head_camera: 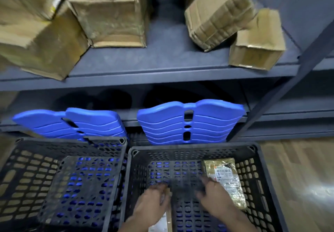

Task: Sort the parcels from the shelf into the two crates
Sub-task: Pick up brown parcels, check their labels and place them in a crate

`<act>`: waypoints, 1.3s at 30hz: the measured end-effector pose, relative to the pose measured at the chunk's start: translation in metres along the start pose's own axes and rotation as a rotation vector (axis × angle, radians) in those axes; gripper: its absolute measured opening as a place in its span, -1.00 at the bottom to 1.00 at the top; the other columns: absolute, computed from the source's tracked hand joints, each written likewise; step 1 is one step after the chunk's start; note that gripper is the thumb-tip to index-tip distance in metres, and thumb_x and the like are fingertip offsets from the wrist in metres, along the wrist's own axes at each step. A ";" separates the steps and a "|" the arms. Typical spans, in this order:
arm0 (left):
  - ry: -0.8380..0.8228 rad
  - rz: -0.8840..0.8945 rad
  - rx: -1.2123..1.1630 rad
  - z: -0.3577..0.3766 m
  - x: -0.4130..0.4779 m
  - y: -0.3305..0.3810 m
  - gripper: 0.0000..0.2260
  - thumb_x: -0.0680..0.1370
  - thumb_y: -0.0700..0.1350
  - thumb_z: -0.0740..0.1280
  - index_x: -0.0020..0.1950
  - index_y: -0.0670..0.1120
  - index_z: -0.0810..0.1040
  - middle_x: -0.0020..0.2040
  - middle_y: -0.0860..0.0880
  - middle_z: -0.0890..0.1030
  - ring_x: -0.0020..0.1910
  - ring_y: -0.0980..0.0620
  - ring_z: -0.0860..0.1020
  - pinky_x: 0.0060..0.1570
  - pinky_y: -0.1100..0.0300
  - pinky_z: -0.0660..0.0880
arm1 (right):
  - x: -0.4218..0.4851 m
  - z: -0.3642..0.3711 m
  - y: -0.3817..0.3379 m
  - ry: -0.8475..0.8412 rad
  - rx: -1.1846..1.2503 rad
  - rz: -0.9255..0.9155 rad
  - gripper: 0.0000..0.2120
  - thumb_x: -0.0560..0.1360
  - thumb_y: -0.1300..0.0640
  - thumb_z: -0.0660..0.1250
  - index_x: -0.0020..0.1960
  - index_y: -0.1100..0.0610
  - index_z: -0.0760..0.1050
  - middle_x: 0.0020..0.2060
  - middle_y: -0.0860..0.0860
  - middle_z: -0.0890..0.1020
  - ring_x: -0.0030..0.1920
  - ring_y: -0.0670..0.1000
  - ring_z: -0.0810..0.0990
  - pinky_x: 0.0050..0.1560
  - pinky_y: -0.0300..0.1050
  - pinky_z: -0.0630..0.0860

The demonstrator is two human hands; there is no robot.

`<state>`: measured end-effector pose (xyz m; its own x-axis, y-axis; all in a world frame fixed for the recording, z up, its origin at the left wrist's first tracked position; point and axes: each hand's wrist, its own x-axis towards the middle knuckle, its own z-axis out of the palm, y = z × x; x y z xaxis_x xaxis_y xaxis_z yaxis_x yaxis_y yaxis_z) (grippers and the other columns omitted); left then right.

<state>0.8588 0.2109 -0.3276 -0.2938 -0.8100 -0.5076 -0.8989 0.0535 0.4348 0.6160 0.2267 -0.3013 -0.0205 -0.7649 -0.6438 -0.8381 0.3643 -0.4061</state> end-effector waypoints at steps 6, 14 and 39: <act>0.337 0.094 -0.311 -0.105 -0.018 0.059 -0.53 0.65 0.28 0.14 0.34 0.05 0.63 0.17 0.11 0.72 0.16 0.14 0.66 0.11 0.38 0.48 | -0.050 -0.068 -0.055 0.218 0.206 -0.094 -0.44 0.58 -0.14 0.39 0.53 -0.01 0.44 0.26 -0.05 0.67 0.24 -0.03 0.63 0.22 -0.26 0.44; 0.565 0.298 0.129 -0.226 -0.013 0.109 -0.32 0.62 0.29 -0.08 0.60 -0.05 0.36 0.65 -0.03 0.26 0.67 -0.04 0.09 0.64 0.04 -0.08 | -0.073 -0.158 -0.106 0.483 0.135 -0.296 -0.43 0.66 -0.08 0.30 0.62 0.00 0.27 0.65 -0.10 0.18 0.60 -0.03 0.27 0.48 -0.14 0.27; 0.334 0.191 -1.186 -0.337 0.087 0.263 -0.47 0.59 -0.32 0.36 0.55 -0.04 0.40 0.15 0.02 0.65 0.14 -0.02 0.61 0.27 0.04 0.55 | -0.027 -0.368 -0.158 0.853 0.344 -0.439 -0.29 0.55 0.10 0.45 0.63 0.10 0.25 0.55 0.05 0.40 0.54 0.07 0.36 0.50 -0.04 0.32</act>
<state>0.7060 -0.0420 -0.0067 -0.1346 -0.9651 -0.2245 0.0474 -0.2326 0.9714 0.5485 -0.0056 0.0193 -0.2437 -0.9424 0.2291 -0.6657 -0.0093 -0.7462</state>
